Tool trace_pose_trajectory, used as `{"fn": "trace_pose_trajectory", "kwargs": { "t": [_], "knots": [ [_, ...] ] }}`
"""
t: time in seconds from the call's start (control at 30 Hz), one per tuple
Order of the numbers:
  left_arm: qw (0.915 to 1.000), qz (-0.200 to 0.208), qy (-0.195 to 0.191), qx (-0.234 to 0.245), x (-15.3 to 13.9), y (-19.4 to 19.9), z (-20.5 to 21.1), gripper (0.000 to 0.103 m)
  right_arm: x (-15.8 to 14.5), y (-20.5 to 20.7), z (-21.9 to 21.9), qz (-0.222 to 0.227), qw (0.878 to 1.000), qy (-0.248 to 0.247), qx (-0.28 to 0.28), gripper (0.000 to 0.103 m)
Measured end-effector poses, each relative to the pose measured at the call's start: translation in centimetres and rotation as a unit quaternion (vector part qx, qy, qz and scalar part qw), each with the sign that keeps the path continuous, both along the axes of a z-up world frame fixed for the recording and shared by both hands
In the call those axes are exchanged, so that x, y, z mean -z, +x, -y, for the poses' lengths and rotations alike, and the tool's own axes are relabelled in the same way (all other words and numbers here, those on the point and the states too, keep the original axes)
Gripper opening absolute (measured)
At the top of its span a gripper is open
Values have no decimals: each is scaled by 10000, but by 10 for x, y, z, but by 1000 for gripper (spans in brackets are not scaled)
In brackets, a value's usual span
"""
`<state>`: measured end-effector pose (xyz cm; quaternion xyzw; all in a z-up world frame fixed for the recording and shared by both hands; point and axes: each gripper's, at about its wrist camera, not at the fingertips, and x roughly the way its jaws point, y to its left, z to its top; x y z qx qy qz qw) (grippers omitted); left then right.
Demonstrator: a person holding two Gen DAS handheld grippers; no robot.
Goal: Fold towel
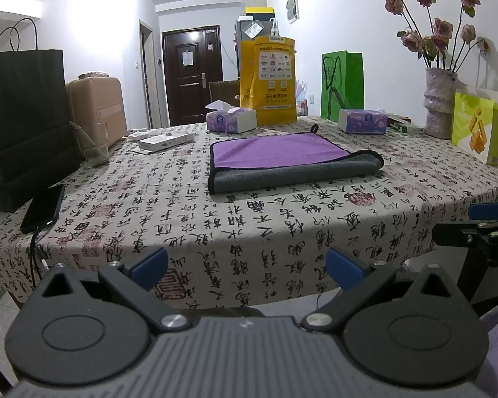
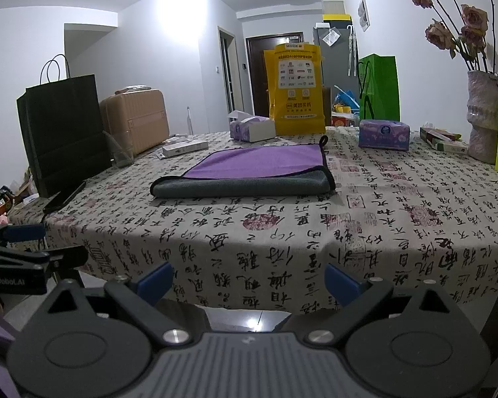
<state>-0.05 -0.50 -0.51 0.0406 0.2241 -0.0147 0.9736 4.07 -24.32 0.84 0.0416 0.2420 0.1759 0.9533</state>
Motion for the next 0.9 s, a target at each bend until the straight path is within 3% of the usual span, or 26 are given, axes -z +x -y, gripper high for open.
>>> {"fn": "trace_pose_trajectory", "kwargs": {
  "t": [0.3, 0.53, 0.9],
  "knots": [
    [9999, 12, -19, -112, 0, 9, -3, 103, 1, 6, 4, 28, 9998, 148, 103, 98],
    [9995, 56, 38, -298, -2, 37, -7, 103, -1, 27, 13, 151, 9992, 226, 278, 98],
    [9986, -210, -229, -420, -2, 90, -13, 103, -1, 74, 26, 147, 9984, 256, 492, 98]
  ]
}}
